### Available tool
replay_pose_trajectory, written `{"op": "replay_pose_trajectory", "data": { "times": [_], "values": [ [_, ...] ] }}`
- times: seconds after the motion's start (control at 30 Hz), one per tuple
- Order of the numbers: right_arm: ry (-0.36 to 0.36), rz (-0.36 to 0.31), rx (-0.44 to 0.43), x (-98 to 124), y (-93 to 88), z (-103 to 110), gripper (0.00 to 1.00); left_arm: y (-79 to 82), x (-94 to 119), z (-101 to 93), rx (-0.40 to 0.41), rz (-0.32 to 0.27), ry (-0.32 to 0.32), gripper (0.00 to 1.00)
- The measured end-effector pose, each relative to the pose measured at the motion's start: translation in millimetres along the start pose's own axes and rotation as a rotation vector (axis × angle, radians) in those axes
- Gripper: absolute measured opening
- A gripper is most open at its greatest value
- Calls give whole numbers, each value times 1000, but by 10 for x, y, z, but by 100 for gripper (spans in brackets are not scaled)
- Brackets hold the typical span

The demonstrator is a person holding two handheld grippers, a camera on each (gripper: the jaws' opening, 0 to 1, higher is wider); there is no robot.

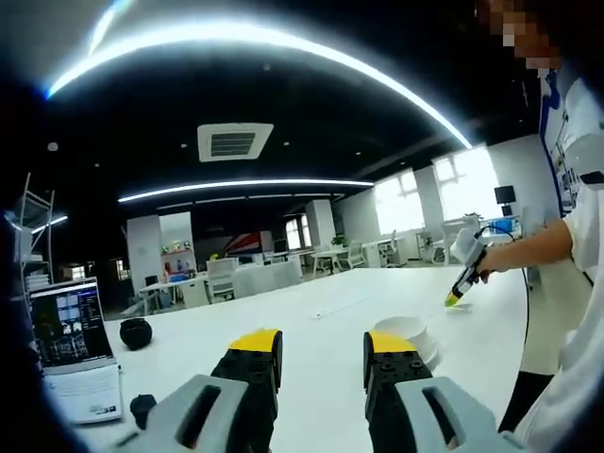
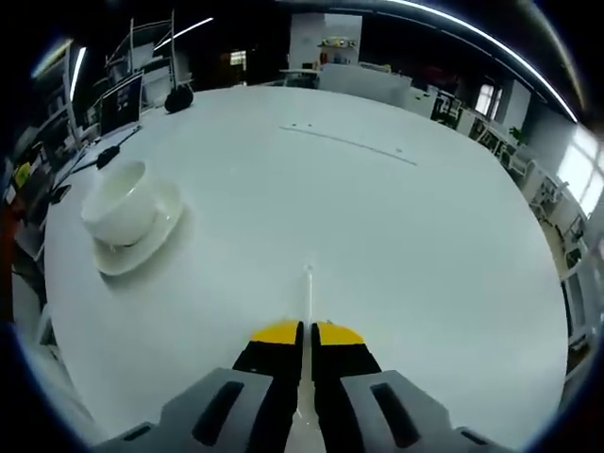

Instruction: Tidy tabletop coffee trays, cups and spoons，present forward

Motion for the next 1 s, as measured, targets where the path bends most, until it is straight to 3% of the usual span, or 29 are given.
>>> {"op": "replay_pose_trajectory", "data": {
  "times": [0.33, 0.57, 1.0],
  "values": [
    [-17, -80, 9, 245, 184, -34, 5, -1, 5, -12, 0, -4, -7, 36],
    [-2, -170, -6, 504, 274, 40, 5, 22, -10, -77, -14, 4, -34, 36],
    [26, -310, 67, 911, 684, 410, 5, 49, -48, -173, -47, 31, -78, 36]
  ]
}}
Point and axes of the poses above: the point that each gripper's makers call its tool centre point, and the gripper's own axes: x roughly backward along the fingers, z roughly to its left, y roughly out of its top, the point moved 8 cm from there along x, roughly backward along the fingers, and after that the axes turned 15 degrees about z, right-handed, at the moved point
